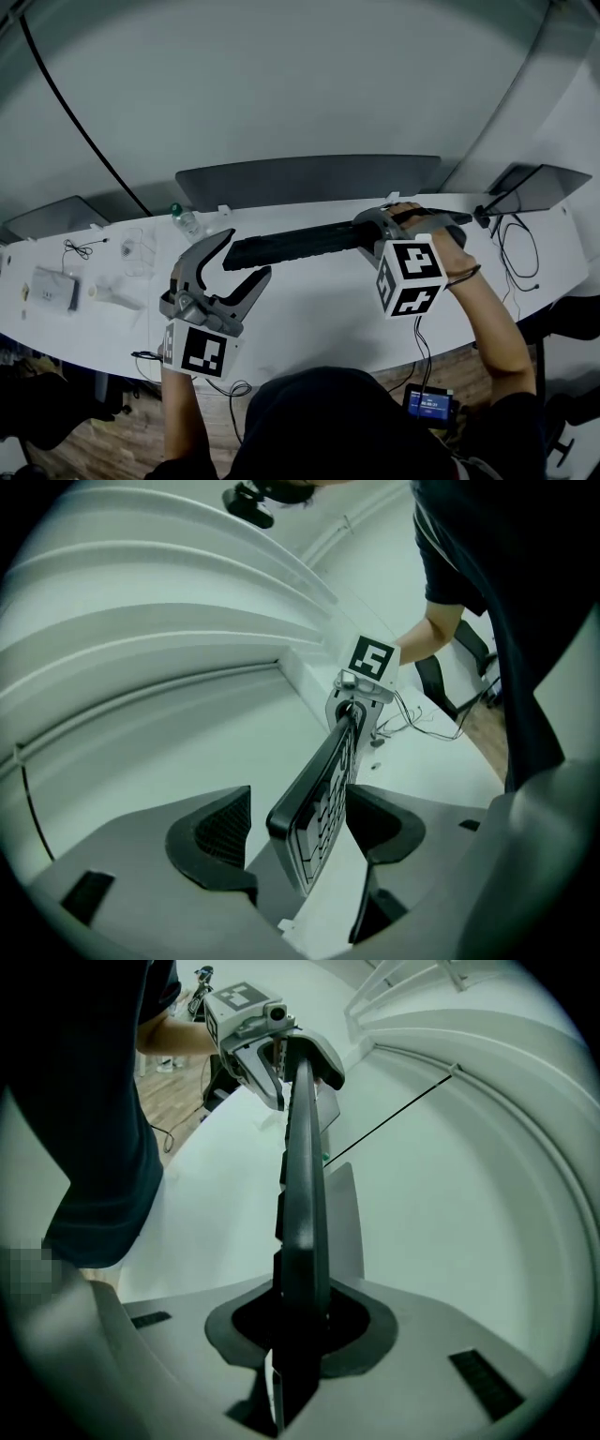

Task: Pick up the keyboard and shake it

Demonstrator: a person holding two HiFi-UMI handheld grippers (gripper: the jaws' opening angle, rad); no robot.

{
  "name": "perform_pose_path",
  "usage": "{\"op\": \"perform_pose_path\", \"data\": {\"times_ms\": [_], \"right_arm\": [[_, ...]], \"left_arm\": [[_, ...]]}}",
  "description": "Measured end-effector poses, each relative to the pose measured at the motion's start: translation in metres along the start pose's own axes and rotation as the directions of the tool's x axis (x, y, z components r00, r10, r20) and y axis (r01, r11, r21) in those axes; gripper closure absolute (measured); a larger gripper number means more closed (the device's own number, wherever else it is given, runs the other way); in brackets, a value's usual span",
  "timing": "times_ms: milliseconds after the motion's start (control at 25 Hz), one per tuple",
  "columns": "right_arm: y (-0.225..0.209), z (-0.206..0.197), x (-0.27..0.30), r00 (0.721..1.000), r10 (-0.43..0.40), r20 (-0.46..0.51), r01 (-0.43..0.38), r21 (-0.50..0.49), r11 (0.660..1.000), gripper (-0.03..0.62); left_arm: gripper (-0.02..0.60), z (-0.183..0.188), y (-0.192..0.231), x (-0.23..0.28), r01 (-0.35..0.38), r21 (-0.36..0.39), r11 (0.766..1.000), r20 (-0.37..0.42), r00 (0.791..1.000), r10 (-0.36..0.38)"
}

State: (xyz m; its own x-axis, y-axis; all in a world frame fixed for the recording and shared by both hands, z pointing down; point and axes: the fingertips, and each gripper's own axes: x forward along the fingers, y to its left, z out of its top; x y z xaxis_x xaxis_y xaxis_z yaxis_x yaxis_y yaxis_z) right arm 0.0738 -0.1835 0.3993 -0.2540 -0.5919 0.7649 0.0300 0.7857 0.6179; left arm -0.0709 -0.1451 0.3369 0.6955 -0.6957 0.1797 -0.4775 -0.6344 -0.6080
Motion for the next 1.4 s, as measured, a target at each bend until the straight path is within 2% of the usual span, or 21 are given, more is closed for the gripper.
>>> {"op": "perform_pose_path", "data": {"times_ms": [120,240,440,640,960,1080,1320,1400], "right_arm": [[-0.009,0.003,0.001,0.998,-0.067,-0.003,0.067,0.009,0.998,0.508],[-0.015,0.006,0.000,0.992,-0.125,-0.004,0.125,0.007,0.992,0.508],[-0.017,0.012,0.001,0.984,-0.176,-0.009,0.176,-0.018,0.984,0.508],[-0.015,0.018,0.001,0.979,-0.202,0.002,0.202,0.007,0.979,0.508],[-0.021,0.015,0.004,0.964,-0.264,-0.033,0.264,0.000,0.964,0.508],[-0.023,0.017,0.006,0.958,-0.283,-0.039,0.283,-0.002,0.959,0.508],[-0.026,0.022,0.008,0.945,-0.322,-0.049,0.322,-0.018,0.947,0.508],[-0.026,0.024,0.008,0.941,-0.334,-0.051,0.333,-0.018,0.943,0.508]], "left_arm": [[0.264,0.006,0.000,0.006,-0.016,0.114,0.993,-0.059,0.998,0.023],[0.264,0.013,0.000,0.012,-0.043,0.230,0.972,-0.101,0.993,0.068],[0.264,0.014,-0.005,0.026,-0.018,0.347,0.938,-0.163,0.984,0.079],[0.265,0.007,-0.005,0.036,0.001,0.401,0.916,-0.216,0.972,0.093],[0.265,-0.014,-0.002,0.048,0.057,0.523,0.851,-0.347,0.926,0.151],[0.265,-0.020,0.001,0.050,0.057,0.533,0.844,-0.378,0.908,0.177],[0.267,-0.023,0.005,0.052,0.044,0.532,0.845,-0.397,0.895,0.204],[0.324,-0.022,0.007,0.051,0.029,0.534,0.845,-0.397,0.891,0.220]]}}
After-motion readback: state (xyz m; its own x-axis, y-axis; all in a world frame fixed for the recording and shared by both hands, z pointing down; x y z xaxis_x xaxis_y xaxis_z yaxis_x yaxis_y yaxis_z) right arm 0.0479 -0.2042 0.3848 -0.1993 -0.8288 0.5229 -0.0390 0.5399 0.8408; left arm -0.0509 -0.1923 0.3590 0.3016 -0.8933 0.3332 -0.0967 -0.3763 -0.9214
